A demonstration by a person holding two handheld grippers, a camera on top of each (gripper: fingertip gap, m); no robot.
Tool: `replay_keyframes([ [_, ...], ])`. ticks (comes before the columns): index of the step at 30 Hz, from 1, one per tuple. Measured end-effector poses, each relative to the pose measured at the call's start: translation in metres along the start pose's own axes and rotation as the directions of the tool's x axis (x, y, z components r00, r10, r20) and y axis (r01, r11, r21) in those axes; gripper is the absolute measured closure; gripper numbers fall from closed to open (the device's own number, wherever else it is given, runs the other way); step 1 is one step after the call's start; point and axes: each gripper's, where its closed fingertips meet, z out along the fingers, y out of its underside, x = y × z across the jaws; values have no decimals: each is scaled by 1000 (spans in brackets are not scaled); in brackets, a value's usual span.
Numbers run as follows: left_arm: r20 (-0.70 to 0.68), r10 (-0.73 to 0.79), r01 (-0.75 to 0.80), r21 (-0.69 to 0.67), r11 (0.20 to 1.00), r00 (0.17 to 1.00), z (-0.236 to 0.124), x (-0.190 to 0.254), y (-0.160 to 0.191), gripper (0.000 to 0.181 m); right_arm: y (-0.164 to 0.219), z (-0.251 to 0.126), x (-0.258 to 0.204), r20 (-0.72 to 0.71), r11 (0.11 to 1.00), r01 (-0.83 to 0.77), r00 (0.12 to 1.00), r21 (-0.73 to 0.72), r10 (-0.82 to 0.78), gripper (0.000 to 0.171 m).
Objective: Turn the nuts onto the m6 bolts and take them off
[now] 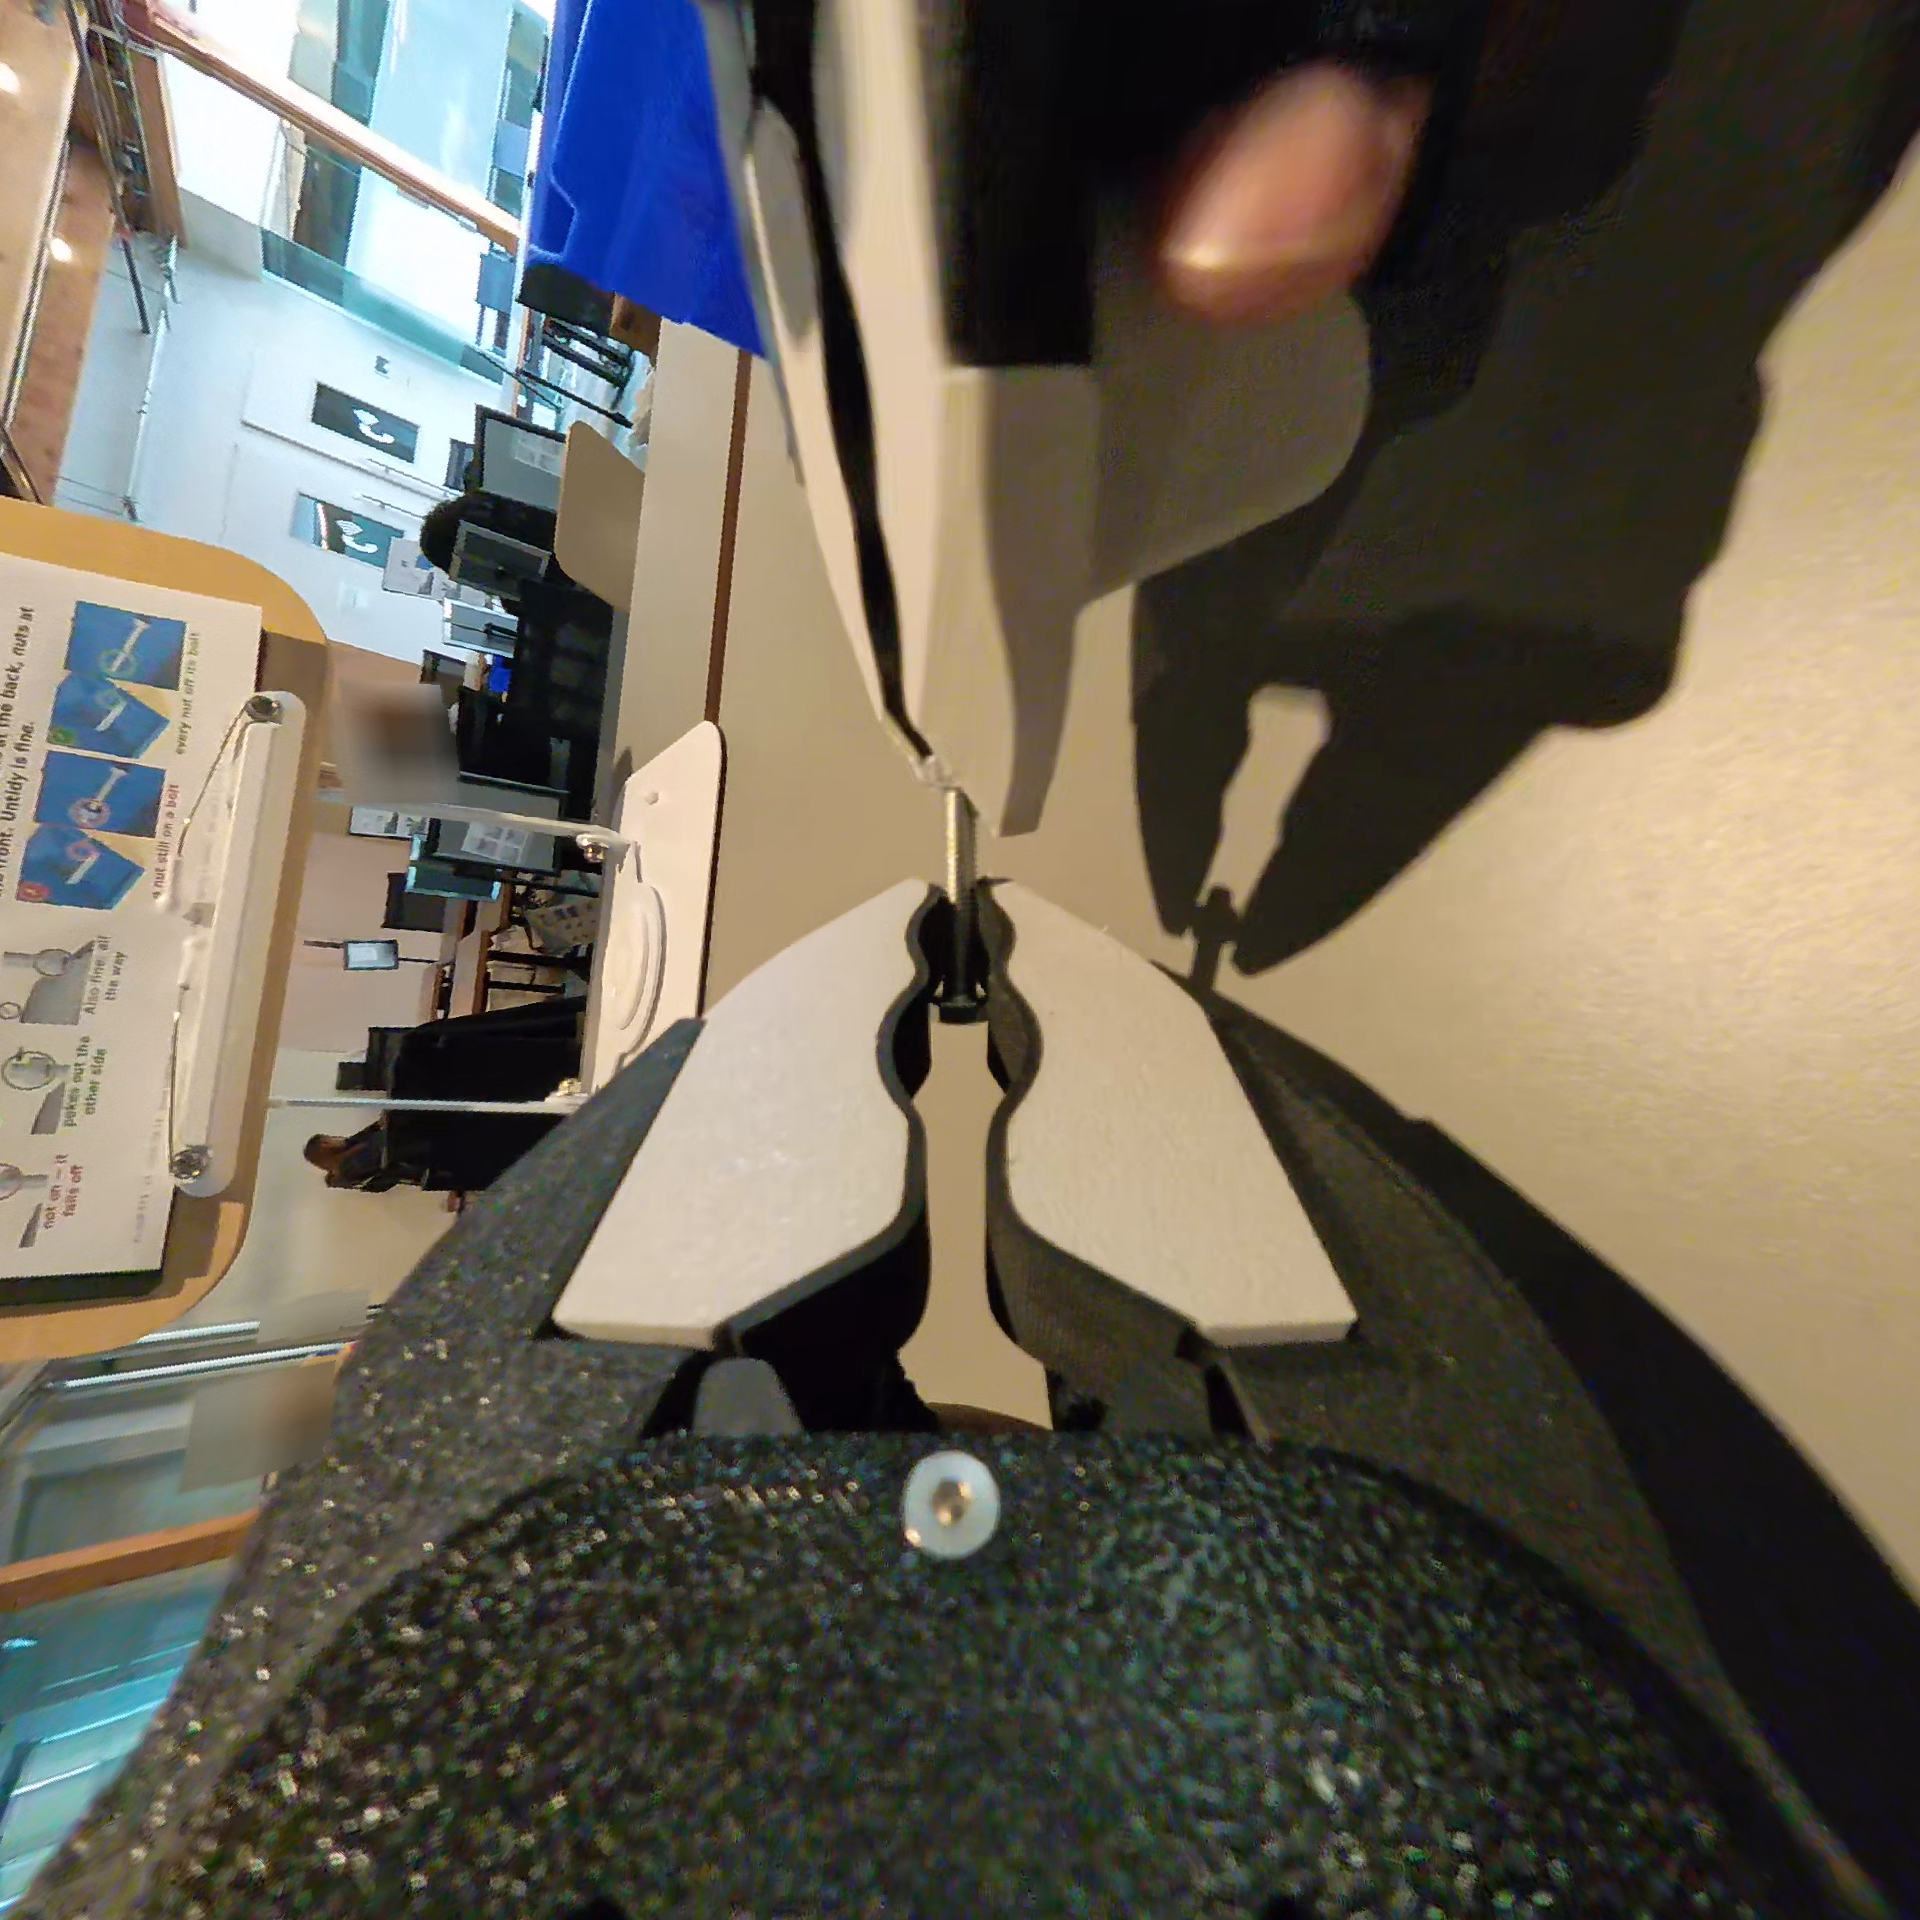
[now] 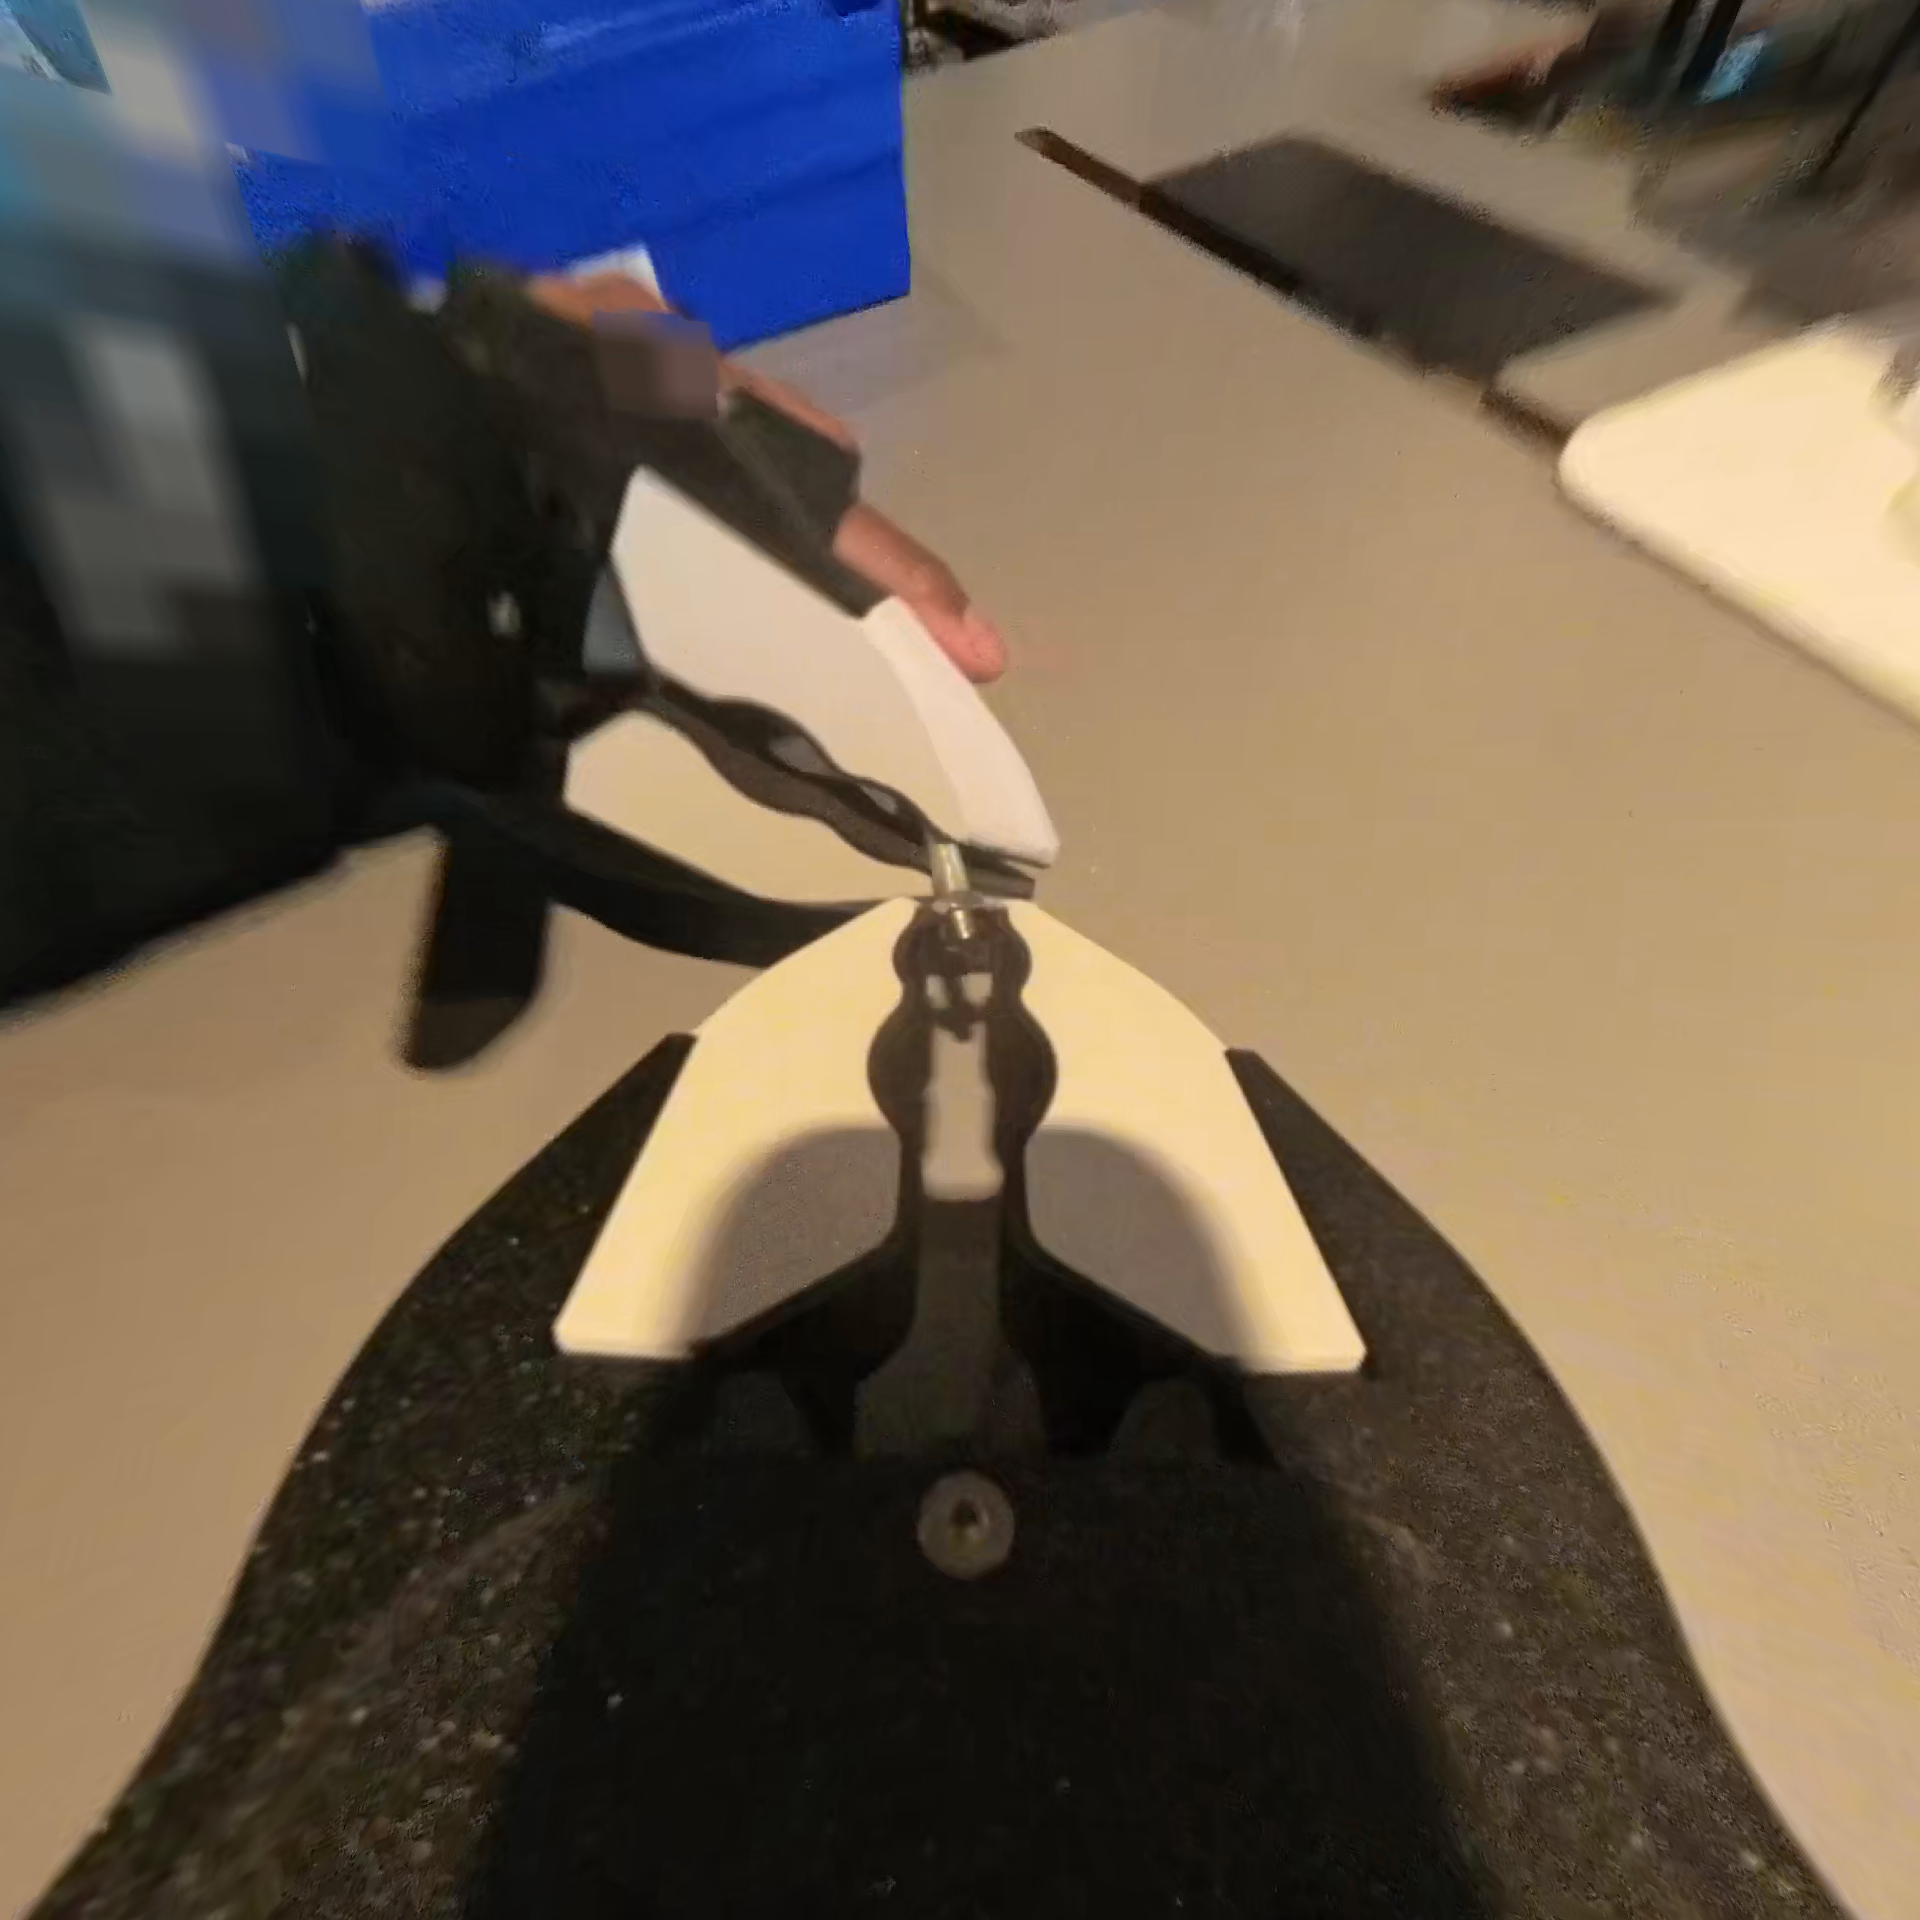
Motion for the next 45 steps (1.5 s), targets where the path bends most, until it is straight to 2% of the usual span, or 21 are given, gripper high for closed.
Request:
replay_keyframes([
  [1,3,4,-4,-2,1000,1000,0,0,0,176,0,0,-1,58,987,-158,986,2,157,160],
  [3,1,1,-1,-1,1000,1000,0,0,0,176,-1,0,-3,177,915,-404,900,1,398,160],
  [5,-3,0,0,2,1000,1000,1,1,0,176,-1,-1,-4,266,850,-526,818,-10,510,156],
  [7,5,-10,10,10,1000,1000,1,0,-2,176,-3,-3,-5,293,849,-529,810,-9,508,153],
  [8,8,-18,18,15,1000,1000,1,-1,-2,176,-4,-4,-5,284,875,-484,840,6,463,151],
  [11,17,-34,33,16,999,999,-1,-4,1,176,0,-5,3,147,974,-225,965,25,219,128],
  [13,17,-40,40,15,999,999,-1,-5,2,176,-1,-8,10,41,998,-52,998,43,50,124],
  [17,4,-39,39,16,999,999,-1,-3,1,176,-12,-12,4,-40,977,183,983,108,-179,132],
  [21,-11,-41,42,27,999,999,-1,0,-1,176,-10,-10,-4,-97,920,384,921,78,-377,141],
  [25,-17,-38,38,33,999,999,-1,1,-3,176,-5,-4,-1,-136,913,406,906,19,-400,156],
  [28,0,-12,12,10,1000,1000,0,0,-1,176,-4,-2,1,-93,964,266,960,26,-263,160],
  [30,20,41,-40,-31,999,999,1,-1,2,176,-2,0,2,-6,1000,-13,1000,22,13,160],
  [31,29,65,-64,-48,997,997,2,-2,4,176,-2,1,2,60,979,-201,978,22,200,160],
  [33,62,83,-80,-57,995,995,1,-6,3,176,-6,0,1,223,862,-505,846,40,485,160],
  [35,74,77,-74,-48,996,994,0,-9,0,176,-10,-3,1,342,788,-615,748,34,569,158],
  [37,81,53,-50,-37,998,995,0,-11,0,176,-13,-6,4,319,832,-551,801,66,506,136],
  [39,82,19,-17,-21,1000,996,-2,-13,1,176,-13,-10,9,213,924,-367,916,108,339,132],
  [41,75,-11,12,-8,1000,997,-3,-13,2,176,-11,-13,14,88,981,-153,986,122,143,129],
  [45,55,-37,36,9,999,998,-3,-11,1,176,-11,-14,9,-50,975,185,982,120,-181,135],
])
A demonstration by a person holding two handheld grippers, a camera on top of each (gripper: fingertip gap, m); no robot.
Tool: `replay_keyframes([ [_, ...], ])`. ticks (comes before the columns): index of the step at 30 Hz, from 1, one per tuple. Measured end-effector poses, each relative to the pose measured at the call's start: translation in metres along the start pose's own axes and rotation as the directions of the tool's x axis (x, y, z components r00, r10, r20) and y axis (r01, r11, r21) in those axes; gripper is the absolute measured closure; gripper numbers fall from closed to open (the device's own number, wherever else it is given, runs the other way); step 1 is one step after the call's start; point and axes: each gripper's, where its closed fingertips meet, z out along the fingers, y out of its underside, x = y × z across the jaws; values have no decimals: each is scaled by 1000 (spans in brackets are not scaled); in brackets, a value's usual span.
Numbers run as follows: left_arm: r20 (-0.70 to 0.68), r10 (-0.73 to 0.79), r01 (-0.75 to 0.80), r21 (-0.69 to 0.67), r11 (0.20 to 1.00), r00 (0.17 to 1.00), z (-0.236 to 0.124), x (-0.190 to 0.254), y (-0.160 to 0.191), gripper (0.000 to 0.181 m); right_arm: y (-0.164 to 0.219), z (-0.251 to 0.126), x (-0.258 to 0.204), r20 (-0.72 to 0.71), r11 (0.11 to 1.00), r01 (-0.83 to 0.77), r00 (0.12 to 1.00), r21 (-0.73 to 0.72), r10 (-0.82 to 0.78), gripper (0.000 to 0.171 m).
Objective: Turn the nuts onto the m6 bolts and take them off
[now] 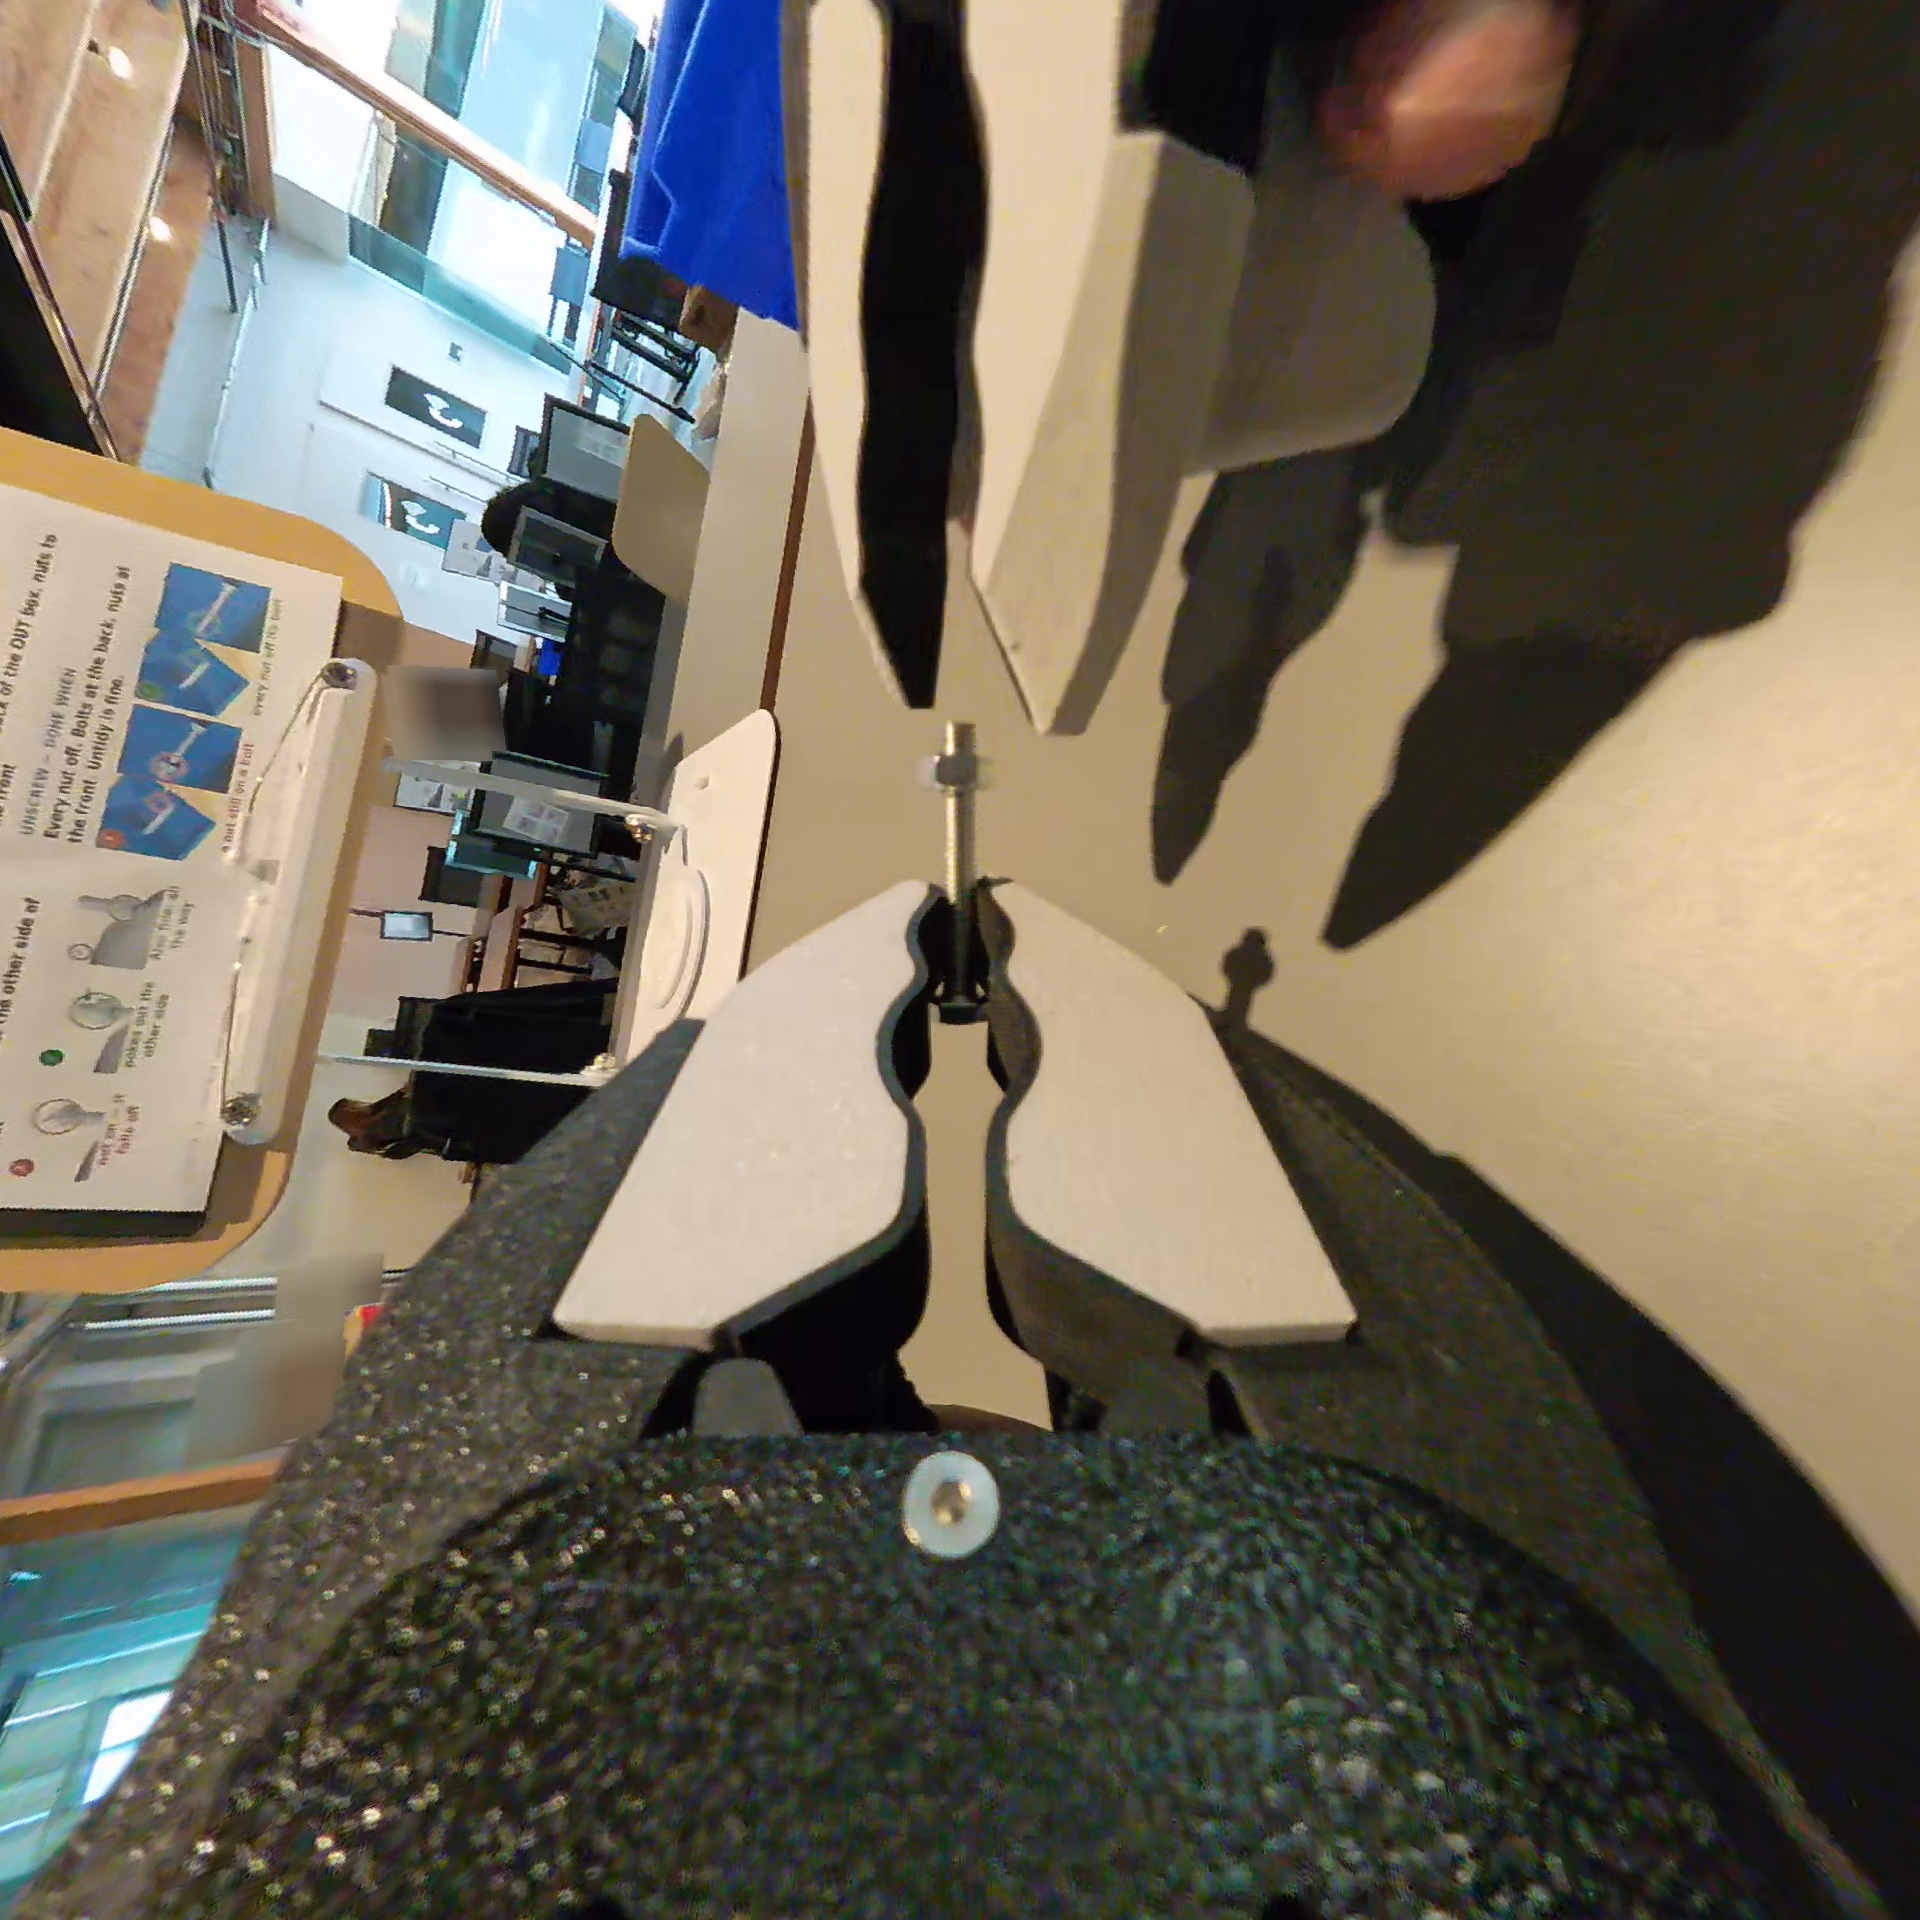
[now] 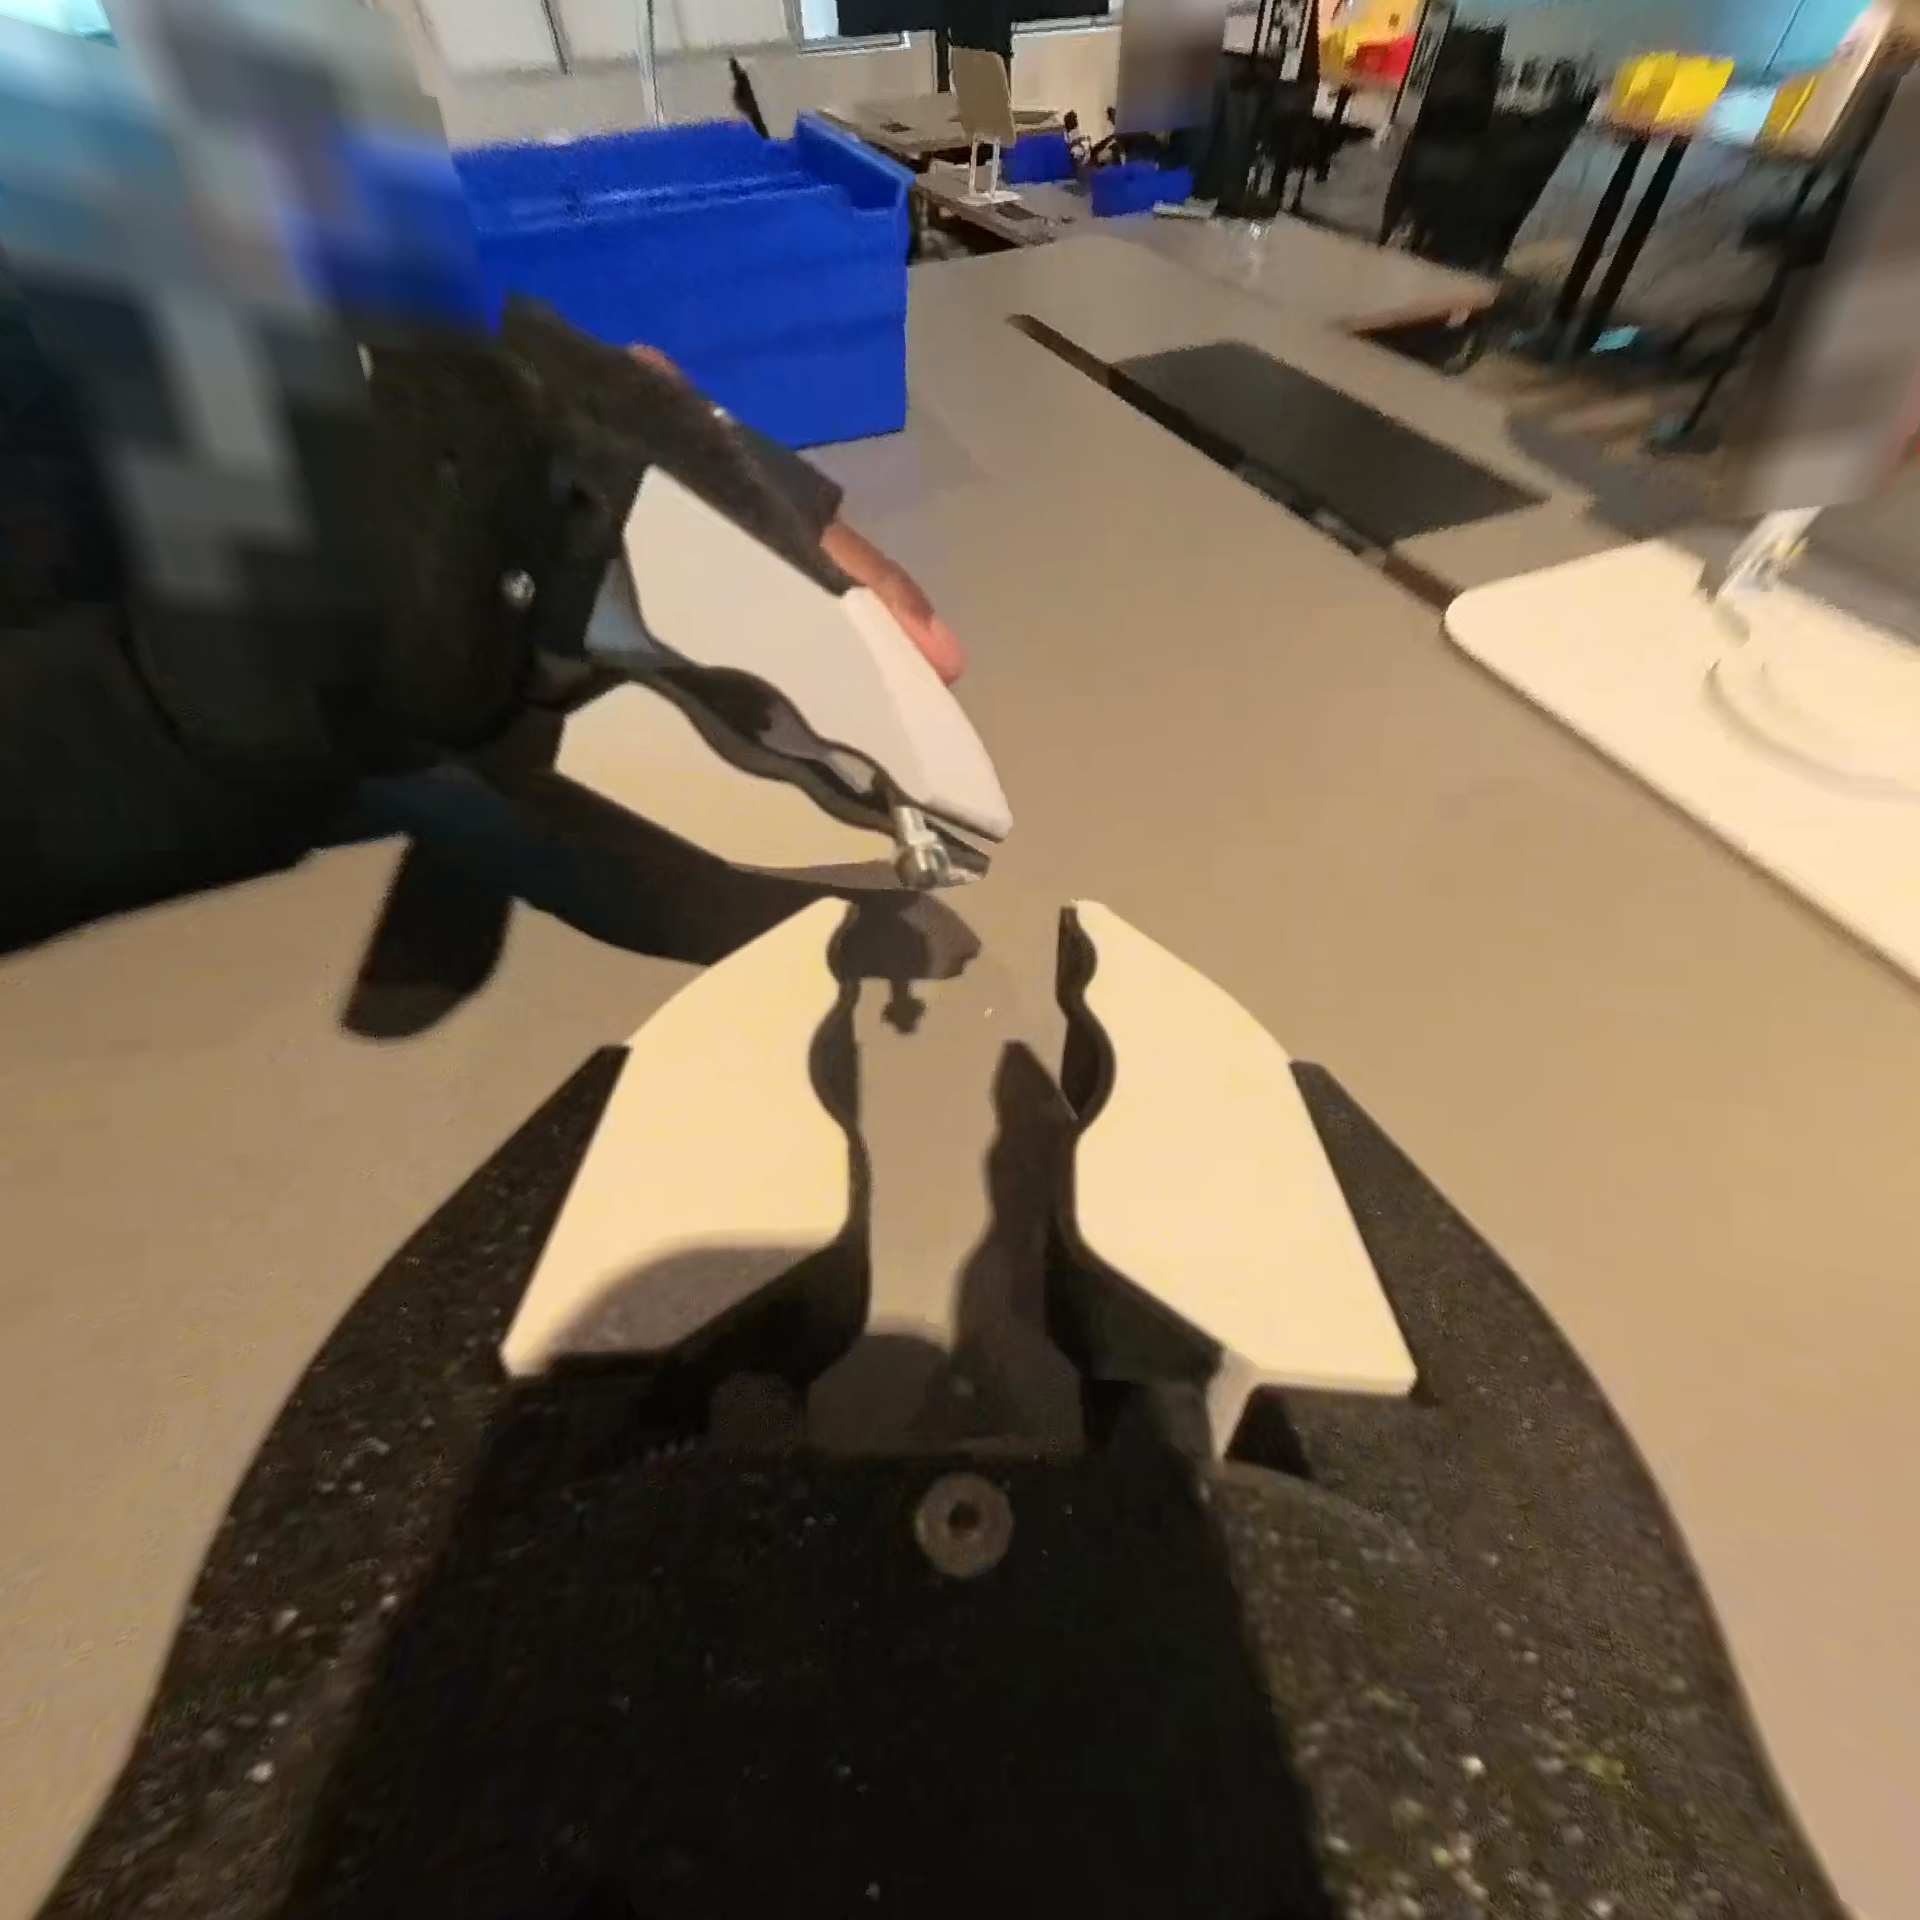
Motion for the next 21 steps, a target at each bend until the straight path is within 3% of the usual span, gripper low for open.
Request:
replay_keyframes([
  [4,-18,-5,5,12,1000,1000,0,3,-3,176,-6,2,-10,-17,989,145,989,26,-144,141],
  [9,-35,-6,7,22,1000,999,0,6,-5,176,-2,6,-10,-35,989,148,988,2,-148,159],
  [11,-29,1,-1,9,1000,1000,0,5,-3,176,-1,8,-9,-18,998,59,998,-12,-59,160],
  [13,-15,24,-24,-13,1000,1000,1,4,0,176,0,10,-9,36,985,-172,984,-27,173,160],
  [16,6,55,-54,-27,998,998,1,2,0,176,-2,10,-9,188,807,-588,789,-43,585,160],
  [18,13,38,-38,-16,999,999,2,1,-3,176,-5,8,-8,271,735,-677,702,-32,658,160],
  [21,13,13,-13,-3,1000,1000,1,-1,-3,176,-9,4,-2,238,811,-585,791,23,563,144],
])
